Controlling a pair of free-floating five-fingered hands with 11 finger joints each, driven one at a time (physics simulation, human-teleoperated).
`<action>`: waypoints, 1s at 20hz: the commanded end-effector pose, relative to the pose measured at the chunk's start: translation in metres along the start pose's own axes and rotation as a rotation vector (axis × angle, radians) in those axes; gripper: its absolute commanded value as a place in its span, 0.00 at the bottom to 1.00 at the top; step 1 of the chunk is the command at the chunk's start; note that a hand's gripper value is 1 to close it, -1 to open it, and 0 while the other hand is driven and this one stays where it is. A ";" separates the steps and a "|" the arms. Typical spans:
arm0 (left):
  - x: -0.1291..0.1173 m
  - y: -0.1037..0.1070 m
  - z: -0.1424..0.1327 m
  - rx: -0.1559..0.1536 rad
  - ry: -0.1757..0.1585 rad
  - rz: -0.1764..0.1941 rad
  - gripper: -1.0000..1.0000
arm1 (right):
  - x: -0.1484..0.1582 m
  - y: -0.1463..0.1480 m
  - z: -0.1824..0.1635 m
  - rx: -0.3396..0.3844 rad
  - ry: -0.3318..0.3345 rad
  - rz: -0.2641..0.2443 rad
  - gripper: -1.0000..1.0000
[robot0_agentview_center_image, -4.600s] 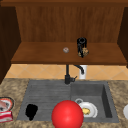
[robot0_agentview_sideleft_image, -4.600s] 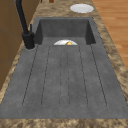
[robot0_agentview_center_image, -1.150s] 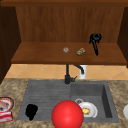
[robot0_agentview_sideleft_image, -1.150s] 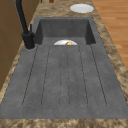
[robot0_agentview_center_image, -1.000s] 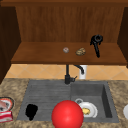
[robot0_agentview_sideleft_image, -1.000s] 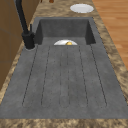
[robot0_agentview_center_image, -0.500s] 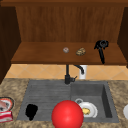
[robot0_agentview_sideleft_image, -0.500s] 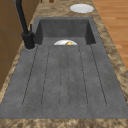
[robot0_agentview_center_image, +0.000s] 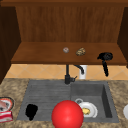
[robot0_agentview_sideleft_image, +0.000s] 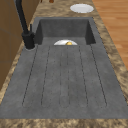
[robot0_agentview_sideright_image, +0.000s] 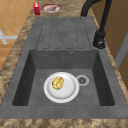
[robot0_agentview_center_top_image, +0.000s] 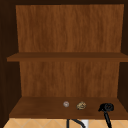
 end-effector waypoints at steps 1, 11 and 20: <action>0.000 0.000 0.000 0.000 0.000 0.000 0.50 | -0.002 0.042 0.014 -0.025 0.001 -0.001 0.00; 0.000 0.000 0.000 0.000 0.000 0.000 0.50 | -0.001 0.144 0.055 -0.112 0.009 0.008 0.00; 0.000 0.000 0.000 0.000 0.000 0.000 0.50 | 0.002 0.233 0.094 -0.206 0.015 0.011 0.00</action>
